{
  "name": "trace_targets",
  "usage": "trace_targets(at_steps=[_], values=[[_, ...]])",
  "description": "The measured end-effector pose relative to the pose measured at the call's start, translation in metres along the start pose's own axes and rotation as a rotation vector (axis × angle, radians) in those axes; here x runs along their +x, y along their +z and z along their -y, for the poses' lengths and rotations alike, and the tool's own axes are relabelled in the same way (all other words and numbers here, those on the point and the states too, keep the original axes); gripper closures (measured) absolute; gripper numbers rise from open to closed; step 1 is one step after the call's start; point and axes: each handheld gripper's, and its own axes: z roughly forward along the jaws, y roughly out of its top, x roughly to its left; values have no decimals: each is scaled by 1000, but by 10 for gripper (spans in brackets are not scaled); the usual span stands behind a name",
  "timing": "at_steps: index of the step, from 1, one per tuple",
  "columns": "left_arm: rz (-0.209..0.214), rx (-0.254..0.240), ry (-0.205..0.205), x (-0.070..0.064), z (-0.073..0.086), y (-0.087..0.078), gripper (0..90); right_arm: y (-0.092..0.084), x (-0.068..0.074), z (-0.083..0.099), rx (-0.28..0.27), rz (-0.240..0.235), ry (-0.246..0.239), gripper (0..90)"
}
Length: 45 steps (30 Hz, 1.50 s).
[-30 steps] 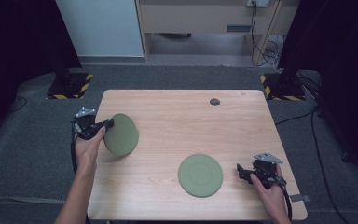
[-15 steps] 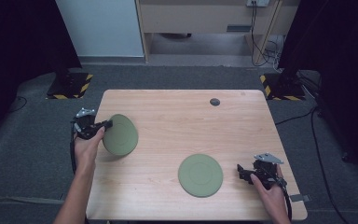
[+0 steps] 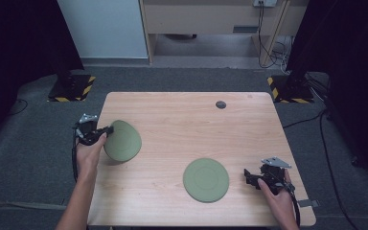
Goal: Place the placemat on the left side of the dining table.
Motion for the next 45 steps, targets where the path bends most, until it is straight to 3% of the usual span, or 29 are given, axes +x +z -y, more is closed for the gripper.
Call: trace_targets(at_steps=[11, 25, 28, 34, 45], values=[[-29, 24, 7, 4, 14, 7, 847, 0, 0, 0, 2, 1, 1, 51], [-30, 36, -10, 13, 18, 12, 846, 0, 0, 0, 5, 0, 0, 50], [-38, 47, 7, 15, 18, 14, 845, 0, 0, 0, 5, 0, 1, 50], [-44, 61, 2, 19, 20, 17, 839, 0, 0, 0, 9, -2, -1, 50], [-68, 95, 45, 20, 18, 22, 823, 2, -1, -1, 25, -3, -4, 53]])
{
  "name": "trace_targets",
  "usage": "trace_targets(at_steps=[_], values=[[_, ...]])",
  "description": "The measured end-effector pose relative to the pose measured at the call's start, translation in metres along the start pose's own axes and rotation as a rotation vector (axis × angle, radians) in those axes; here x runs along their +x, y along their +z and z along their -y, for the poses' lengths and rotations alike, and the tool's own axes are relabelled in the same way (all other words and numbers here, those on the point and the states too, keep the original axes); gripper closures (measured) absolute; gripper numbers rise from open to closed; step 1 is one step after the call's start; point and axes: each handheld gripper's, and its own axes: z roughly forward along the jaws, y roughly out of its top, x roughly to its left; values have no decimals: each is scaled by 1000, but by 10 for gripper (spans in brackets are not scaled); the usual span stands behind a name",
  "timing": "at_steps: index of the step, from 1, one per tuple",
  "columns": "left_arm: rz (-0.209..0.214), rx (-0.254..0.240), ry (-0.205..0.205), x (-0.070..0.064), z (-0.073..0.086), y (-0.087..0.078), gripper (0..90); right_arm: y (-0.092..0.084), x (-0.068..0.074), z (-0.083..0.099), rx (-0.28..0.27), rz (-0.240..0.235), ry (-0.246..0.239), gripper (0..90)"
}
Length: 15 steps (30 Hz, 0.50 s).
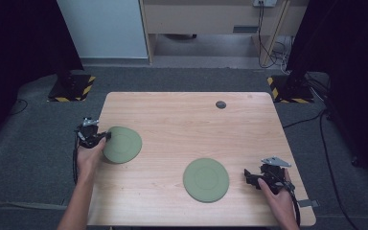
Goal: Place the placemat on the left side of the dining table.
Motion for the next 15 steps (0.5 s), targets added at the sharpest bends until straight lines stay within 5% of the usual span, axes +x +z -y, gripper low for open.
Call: trace_targets(at_steps=[15], values=[[-29, 18, 16, 3, 2, 5, 779, 2, 2, 0, 16, 8, -16, 45]])
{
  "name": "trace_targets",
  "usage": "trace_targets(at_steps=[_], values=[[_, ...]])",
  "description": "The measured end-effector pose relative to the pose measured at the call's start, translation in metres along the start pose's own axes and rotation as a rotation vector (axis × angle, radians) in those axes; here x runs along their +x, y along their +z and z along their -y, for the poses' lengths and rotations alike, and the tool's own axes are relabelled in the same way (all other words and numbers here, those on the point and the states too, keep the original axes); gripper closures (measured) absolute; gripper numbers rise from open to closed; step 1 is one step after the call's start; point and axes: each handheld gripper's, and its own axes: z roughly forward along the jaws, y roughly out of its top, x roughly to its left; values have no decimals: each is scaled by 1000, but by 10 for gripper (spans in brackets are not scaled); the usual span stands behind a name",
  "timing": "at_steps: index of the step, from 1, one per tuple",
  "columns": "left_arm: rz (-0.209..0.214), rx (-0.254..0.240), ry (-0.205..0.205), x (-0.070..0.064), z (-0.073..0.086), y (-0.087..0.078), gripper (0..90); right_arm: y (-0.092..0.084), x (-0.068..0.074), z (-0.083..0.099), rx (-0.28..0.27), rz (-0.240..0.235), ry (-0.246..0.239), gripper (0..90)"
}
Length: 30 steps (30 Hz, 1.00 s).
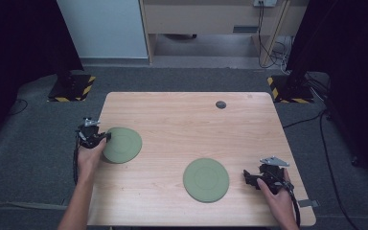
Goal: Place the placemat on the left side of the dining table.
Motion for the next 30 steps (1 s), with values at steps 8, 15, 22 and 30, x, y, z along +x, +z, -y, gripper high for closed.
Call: trace_targets(at_steps=[8, 15, 22, 30], values=[[-27, 10, 19, -1, -1, 2, 745, 0, 0, 0, 0, 0, 2, 46], [-47, 29, 21, 1, 0, 5, 693, 0, 0, 0, -1, -1, 3, 46], [-80, 36, 40, 0, -1, 5, 605, 0, 0, 0, 0, 0, 1, 46], [-107, 41, 69, -3, -7, 7, 314, 0, 0, 0, -3, -1, 1, 48]])
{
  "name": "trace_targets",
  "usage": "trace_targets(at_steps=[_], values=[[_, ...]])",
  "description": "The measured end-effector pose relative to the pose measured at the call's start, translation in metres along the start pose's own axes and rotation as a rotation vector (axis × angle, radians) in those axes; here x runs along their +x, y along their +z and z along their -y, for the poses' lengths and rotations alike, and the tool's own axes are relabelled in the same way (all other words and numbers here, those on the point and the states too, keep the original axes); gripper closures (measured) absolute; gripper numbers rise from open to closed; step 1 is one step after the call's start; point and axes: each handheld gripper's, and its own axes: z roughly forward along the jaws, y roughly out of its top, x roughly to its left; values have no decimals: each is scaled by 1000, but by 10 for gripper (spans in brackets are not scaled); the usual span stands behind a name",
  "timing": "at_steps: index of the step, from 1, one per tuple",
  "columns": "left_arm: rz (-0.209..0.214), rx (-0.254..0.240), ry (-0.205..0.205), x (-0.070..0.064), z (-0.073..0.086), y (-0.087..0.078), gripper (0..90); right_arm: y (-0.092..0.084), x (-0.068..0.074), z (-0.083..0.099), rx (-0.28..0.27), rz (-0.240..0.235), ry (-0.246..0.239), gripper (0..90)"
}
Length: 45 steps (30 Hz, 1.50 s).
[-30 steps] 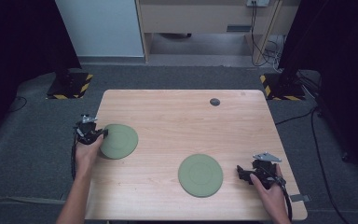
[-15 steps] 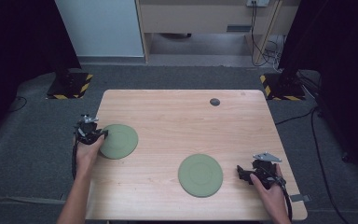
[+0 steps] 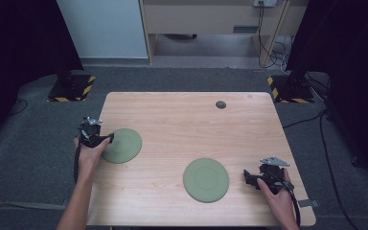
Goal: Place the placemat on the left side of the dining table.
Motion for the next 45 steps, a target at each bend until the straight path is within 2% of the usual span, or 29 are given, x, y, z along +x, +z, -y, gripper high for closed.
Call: trace_targets(at_steps=[2, 8, 10, 13, 20, 22, 25, 28, 32, 35, 38, 40, 45], values=[[8, -13, -4, -1, -1, -1, 267, 0, 0, 0, 0, 0, 0, 48], [-5, -38, -16, -4, -4, -2, 100, 0, 0, 0, 0, 2, 1, 48], [1, -48, -24, -4, -5, -3, 83, 0, 0, 0, 0, 0, 2, 47], [21, -57, -32, -5, -6, -4, 69, 0, 0, 0, 1, 0, 1, 47], [36, -61, -20, -7, -8, -5, 53, 0, 0, 0, 0, 1, 6, 45], [55, -52, -9, -7, -8, -3, 39, 0, 0, 0, 2, 1, 5, 45], [40, -65, -2, -8, -9, -5, 39, 0, 0, 0, 0, 3, 1, 45], [63, -73, -7, -10, -11, -5, 36, 0, 0, 0, 2, 4, 2, 44], [72, -62, -3, -13, -12, -4, 36, 0, 0, 0, 5, 5, 2, 42], [64, -61, -8, -15, -12, -4, 40, 0, 1, 0, 5, 6, -5, 41], [80, -58, -12, -17, -13, -3, 37, 0, 1, 0, 7, 5, -4, 37], [73, -61, -6, -20, -13, -3, 38, 0, 1, 0, 7, 5, -4, 35], [102, -59, 8, -26, -14, -3, 35, 1, 1, 0, 10, 4, -2, 32]])
